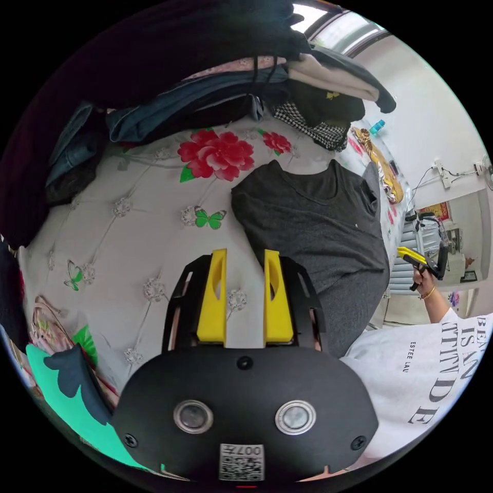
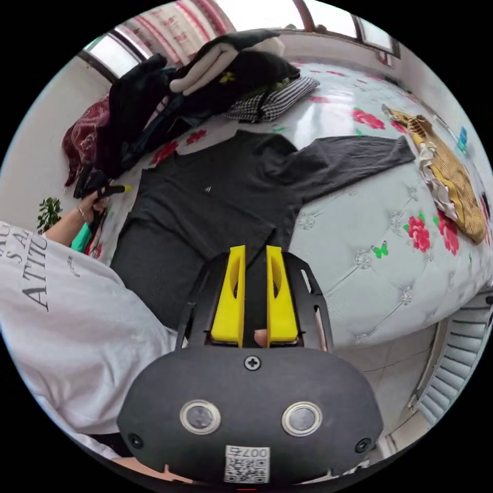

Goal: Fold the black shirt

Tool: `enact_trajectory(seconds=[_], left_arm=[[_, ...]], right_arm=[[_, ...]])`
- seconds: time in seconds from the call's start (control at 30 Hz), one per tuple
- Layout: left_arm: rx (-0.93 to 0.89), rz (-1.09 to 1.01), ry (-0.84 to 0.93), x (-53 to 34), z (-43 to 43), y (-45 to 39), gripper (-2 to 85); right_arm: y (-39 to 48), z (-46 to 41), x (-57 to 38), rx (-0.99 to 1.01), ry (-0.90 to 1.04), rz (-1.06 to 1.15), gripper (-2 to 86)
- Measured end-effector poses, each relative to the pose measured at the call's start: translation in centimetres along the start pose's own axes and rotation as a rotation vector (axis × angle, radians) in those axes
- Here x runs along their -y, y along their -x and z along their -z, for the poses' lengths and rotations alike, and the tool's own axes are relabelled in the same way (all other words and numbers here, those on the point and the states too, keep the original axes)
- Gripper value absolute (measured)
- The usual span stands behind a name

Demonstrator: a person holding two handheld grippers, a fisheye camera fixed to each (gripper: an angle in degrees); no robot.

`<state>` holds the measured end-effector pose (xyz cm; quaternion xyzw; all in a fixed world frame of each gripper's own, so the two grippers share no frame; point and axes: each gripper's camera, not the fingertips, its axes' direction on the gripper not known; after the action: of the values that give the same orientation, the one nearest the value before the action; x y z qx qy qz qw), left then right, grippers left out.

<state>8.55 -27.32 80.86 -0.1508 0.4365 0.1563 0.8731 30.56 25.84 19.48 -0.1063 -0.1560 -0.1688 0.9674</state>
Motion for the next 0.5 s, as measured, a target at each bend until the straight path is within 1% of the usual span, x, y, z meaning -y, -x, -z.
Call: enact_trajectory(seconds=[0.07, 0.1, 0.17, 0.23, 0.3, 0.37, 0.47, 0.5], left_arm=[[-0.029, 0.028, -0.02, 1.4, 0.0, 0.8, 11.8], [-0.031, 0.032, -0.017, 2.0, -0.2, 0.9, 12.0], [-0.053, 0.023, -0.021, 4.4, -1.2, 0.5, 12.5], [-0.042, 0.014, -0.019, 6.1, -2.2, -0.2, 12.4], [0.017, -0.004, 0.019, 7.7, -3.8, -1.2, 11.6], [0.17, -0.009, 0.074, 8.8, -5.7, -2.5, 7.0], [0.239, -0.054, 0.084, 9.0, -5.9, -3.8, 1.5], [0.255, -0.061, 0.088, 9.0, -5.9, -3.9, 1.2]], right_arm=[[-5.0, 2.4, 0.4, -0.021, -0.152, -0.165, 4.8], [-6.5, 2.8, 0.6, -0.012, -0.183, -0.212, 5.0], [-12.2, 3.8, 1.9, 0.032, -0.304, -0.372, 5.9], [-15.7, 3.8, 3.0, 0.04, -0.388, -0.47, 6.8], [-18.8, 3.5, 4.3, 0.04, -0.447, -0.549, 7.5], [-22.4, 2.4, 6.1, 0.034, -0.475, -0.622, 8.3], [-26.2, 0.6, 7.8, 0.012, -0.491, -0.71, 8.8], [-26.8, 0.3, 8.1, 0.012, -0.494, -0.722, 8.7]])
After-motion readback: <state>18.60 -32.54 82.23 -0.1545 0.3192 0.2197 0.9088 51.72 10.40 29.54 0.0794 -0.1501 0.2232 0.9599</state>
